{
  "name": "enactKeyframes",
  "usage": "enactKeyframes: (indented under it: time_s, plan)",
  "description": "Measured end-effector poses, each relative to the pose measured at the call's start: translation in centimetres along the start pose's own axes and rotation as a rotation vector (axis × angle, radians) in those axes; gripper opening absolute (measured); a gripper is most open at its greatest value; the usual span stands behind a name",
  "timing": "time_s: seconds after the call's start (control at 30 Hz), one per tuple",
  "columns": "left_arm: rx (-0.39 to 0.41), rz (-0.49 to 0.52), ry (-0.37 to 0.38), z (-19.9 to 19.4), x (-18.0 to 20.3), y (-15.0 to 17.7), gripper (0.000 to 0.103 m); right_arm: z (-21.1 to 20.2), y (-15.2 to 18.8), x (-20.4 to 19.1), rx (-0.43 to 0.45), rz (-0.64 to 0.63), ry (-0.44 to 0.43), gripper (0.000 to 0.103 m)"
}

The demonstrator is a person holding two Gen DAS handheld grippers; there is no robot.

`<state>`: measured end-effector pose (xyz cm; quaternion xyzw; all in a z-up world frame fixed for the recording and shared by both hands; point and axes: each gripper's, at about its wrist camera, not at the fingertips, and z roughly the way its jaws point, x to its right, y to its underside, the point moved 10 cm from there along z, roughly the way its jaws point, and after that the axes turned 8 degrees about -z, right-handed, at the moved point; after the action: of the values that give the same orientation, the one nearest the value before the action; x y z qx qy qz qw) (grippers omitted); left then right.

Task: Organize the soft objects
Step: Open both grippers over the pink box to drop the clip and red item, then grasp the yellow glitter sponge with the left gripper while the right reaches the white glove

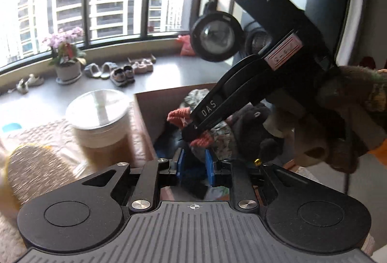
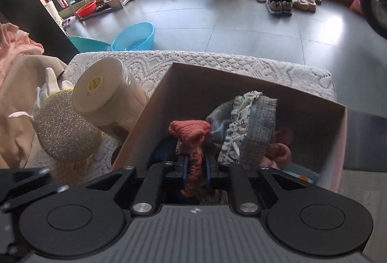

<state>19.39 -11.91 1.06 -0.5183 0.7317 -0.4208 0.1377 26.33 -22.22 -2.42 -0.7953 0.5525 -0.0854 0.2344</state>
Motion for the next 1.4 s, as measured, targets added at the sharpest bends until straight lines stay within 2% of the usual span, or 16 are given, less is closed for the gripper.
enactKeyframes:
  time_s: [0.23,0.3,0.37,0.4,0.5,0.57,0.73,0.83,0.97,1.03,1.17,1.33,1.4]
  plan:
    - [0.05,-0.086,0.026,-1.7,-2.6,-0.3,0.021,-0.3,0.4,-1.1,0.011,-0.055,0.07,0.019]
    - [0.067,-0.104,0.026,-2.8,-3.4,0.1,0.021,-0.5,0.8,-1.5,0.001,-0.064,0.096,0.027]
    - [0.092,-0.119,0.015,-3.6,-4.5,0.1,0.021,-1.0,0.8,-1.5,0.004,-0.049,0.124,0.046]
    - [0.107,-0.125,0.009,-4.2,-5.0,0.2,0.021,-1.5,0.8,-1.7,0.017,-0.043,0.141,0.048]
    - [0.152,-0.15,-0.016,-5.9,-6.9,0.6,0.021,-3.6,0.0,-2.6,0.098,-0.068,0.204,0.051]
    - [0.172,-0.177,-0.046,-7.1,-8.5,1.3,0.021,-5.4,-0.7,-3.7,0.182,-0.105,0.258,0.062]
    - [0.203,-0.226,-0.112,-10.0,-12.1,3.5,0.021,-8.2,-1.1,-7.9,0.388,-0.192,0.335,0.069]
    - [0.223,-0.276,-0.157,-11.2,-14.6,4.9,0.021,-7.9,-0.6,-10.8,0.434,-0.249,0.326,0.07]
    - [0.278,-0.344,-0.271,-12.3,-18.4,5.6,0.021,-6.3,0.3,-15.7,0.418,-0.382,0.231,0.07]
    - [0.295,-0.388,-0.3,-12.5,-19.6,5.9,0.021,-5.4,0.5,-18.0,0.42,-0.445,0.197,0.07]
    - [0.273,-0.423,-0.292,-12.0,-20.6,6.5,0.022,-1.8,0.5,-21.6,0.363,-0.473,0.131,0.07]
    - [0.228,-0.417,-0.225,-11.6,-19.9,7.0,0.022,1.7,-0.4,-23.1,0.349,-0.464,0.115,0.069]
    - [0.221,-0.412,-0.211,-11.2,-19.4,7.5,0.022,2.3,-0.3,-22.4,0.332,-0.455,0.118,0.055]
